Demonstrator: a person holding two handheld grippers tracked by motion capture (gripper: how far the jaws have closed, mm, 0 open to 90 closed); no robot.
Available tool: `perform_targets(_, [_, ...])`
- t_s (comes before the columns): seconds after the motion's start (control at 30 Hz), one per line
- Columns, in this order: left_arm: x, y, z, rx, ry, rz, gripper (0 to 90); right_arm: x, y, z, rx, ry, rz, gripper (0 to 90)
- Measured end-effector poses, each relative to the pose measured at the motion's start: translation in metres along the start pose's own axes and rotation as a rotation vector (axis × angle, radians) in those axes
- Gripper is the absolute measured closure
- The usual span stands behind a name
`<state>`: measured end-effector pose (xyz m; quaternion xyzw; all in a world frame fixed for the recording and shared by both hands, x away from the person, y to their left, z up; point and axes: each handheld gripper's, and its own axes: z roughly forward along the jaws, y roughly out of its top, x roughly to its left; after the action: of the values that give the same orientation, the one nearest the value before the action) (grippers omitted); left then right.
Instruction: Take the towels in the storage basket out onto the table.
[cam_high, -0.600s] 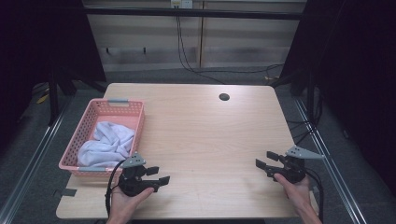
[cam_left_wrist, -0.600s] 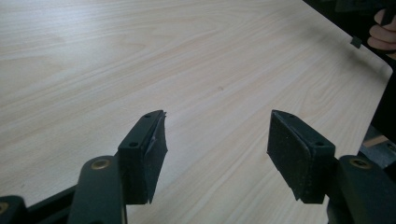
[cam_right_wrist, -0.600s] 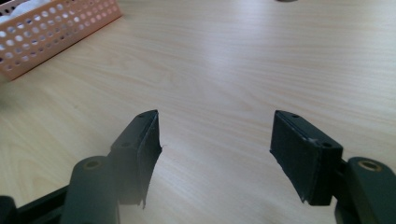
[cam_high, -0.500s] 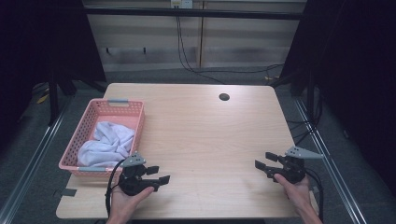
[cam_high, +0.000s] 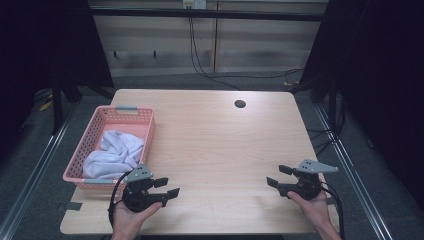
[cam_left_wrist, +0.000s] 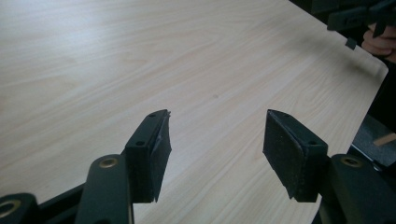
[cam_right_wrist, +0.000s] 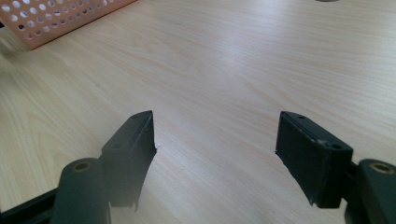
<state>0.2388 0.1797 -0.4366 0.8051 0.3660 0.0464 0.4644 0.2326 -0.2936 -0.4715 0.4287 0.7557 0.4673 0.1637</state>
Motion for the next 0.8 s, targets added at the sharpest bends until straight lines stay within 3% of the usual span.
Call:
perform_targets(0.17, [0.005,0.011,-0.024,-0.021,0.014,0.032,38.3,0.003,0.001,0.005,0.008,0.014,-0.012,27.0])
perform_targets(0.27, [0.013,0.015,-0.038,-0.039,0.056,0.017,35.6,0.002,0.001,0.008,0.017,0.022,-0.010,27.0])
perform_targets(0.47, [0.029,0.022,-0.054,0.000,0.112,0.023,28.5,0.003,0.002,0.011,0.024,0.028,-0.016,26.2])
perform_targets(0.5, [0.036,0.024,-0.060,0.007,0.154,0.029,26.9,0.003,0.002,0.012,0.027,0.028,-0.020,26.0])
perform_targets(0.53, [0.036,0.024,-0.060,0.007,0.154,0.029,27.1,0.003,0.002,0.012,0.027,0.028,-0.020,26.0])
perform_targets(0.73, [0.067,0.032,-0.067,0.031,0.205,-0.044,26.4,0.005,0.002,0.016,0.052,0.039,-0.033,25.9])
perform_targets(0.8, [0.073,0.033,-0.068,0.035,0.212,-0.047,26.3,0.005,0.002,0.016,0.050,0.035,-0.039,25.9])
